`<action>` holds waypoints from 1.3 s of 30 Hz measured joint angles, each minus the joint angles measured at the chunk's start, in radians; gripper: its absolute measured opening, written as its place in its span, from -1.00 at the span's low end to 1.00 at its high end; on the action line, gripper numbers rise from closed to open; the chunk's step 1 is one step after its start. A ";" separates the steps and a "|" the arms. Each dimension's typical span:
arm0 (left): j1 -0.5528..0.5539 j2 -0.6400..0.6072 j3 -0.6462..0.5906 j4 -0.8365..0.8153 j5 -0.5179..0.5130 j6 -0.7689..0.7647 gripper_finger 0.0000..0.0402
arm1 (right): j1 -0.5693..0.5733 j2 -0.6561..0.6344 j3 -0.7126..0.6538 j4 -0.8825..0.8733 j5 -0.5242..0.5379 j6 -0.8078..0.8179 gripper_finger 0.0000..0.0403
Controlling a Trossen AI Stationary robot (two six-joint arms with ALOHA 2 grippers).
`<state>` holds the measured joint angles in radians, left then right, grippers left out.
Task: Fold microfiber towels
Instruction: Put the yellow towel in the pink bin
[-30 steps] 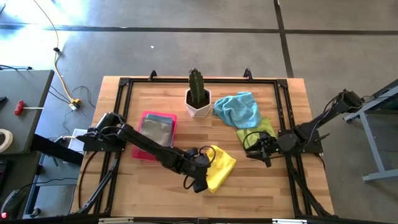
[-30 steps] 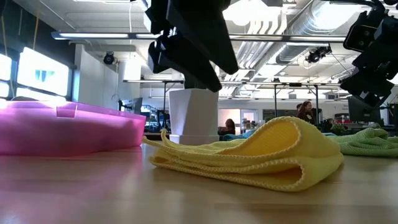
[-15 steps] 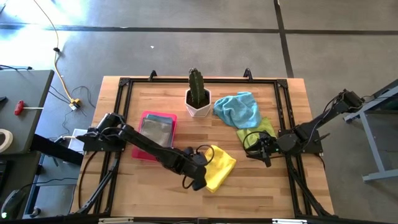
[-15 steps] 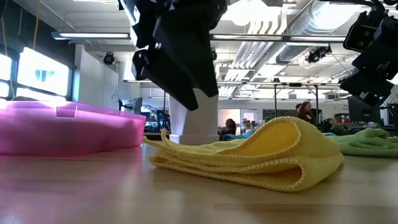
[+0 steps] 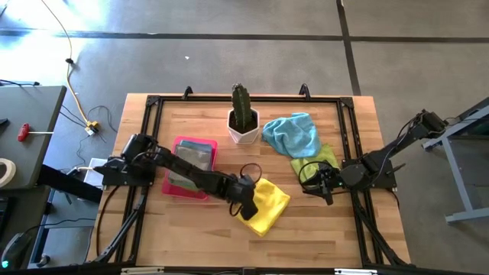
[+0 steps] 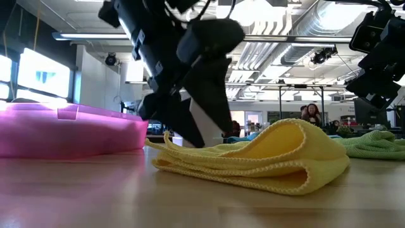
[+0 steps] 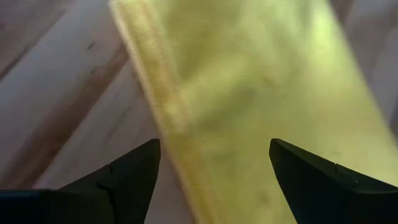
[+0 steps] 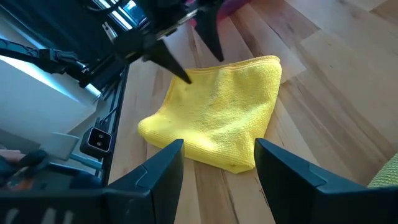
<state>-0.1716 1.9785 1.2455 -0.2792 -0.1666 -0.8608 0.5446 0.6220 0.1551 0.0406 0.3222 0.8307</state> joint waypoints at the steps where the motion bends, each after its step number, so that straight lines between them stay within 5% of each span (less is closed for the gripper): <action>1: 0.009 0.000 -0.010 0.007 0.002 -0.001 0.46 | 0.000 0.000 0.000 0.000 0.000 0.001 -0.07; 13: 0.026 0.062 -0.030 0.150 0.090 -0.053 0.46 | 0.000 0.000 0.000 -0.007 0.000 0.001 -0.07; 22: -0.030 0.085 -0.030 0.197 -0.040 -0.012 0.40 | 0.000 0.000 0.000 -0.021 0.000 0.001 -0.07; 27: -0.046 0.117 -0.032 0.248 -0.124 0.052 0.13 | 0.000 0.000 0.000 -0.023 0.000 0.002 -0.07; 39: -0.043 0.148 -0.032 0.335 -0.104 0.104 -0.70 | 0.000 0.000 0.000 -0.038 0.000 0.002 -0.07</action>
<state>-0.2150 2.1262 1.2137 0.0563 -0.2703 -0.7563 0.5449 0.6216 0.1547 0.0024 0.3222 0.8326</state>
